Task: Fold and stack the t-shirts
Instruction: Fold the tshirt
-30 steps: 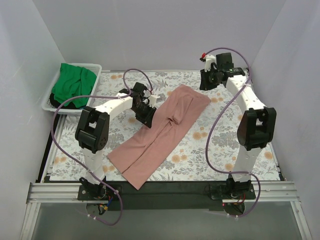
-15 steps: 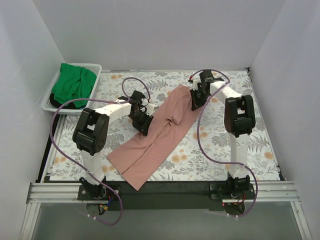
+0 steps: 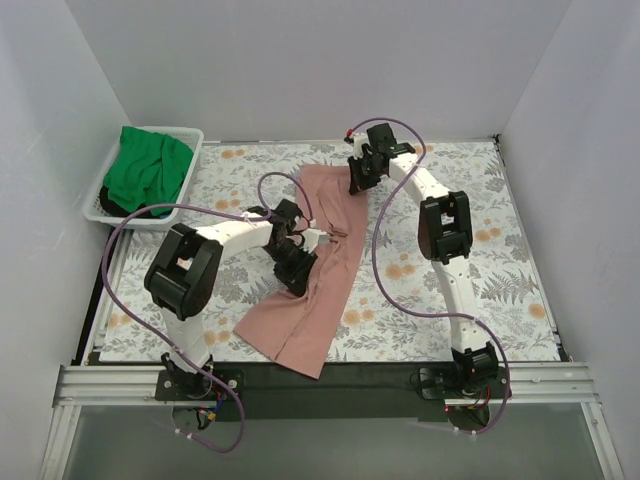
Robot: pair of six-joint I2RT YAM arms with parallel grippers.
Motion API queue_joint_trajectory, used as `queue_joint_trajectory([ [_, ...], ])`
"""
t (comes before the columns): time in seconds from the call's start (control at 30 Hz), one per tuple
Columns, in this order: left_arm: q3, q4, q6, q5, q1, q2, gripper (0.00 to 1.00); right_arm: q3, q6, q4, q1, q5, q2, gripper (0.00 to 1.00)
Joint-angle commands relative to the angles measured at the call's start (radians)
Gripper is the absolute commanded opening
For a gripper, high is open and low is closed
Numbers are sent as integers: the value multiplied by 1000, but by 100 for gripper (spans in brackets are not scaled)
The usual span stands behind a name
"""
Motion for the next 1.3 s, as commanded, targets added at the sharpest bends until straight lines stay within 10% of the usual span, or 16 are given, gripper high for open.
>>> queue_joint_trajectory([
  [0.0, -4, -63, -51, 133, -74, -90, 22, -18, -16, 123, 5, -76, -57, 3],
  [0.57, 309, 238, -353, 53, 118, 65, 19, -532, 129, 157, 16, -130, -545, 16],
  [0.9, 330, 283, -441, -79, 147, 185, 13, -660, 131, 149, 76, -91, -475, 1],
  [1.27, 416, 308, -489, -119, 259, 365, 11, -323, 99, 94, 61, -16, -161, 1],
])
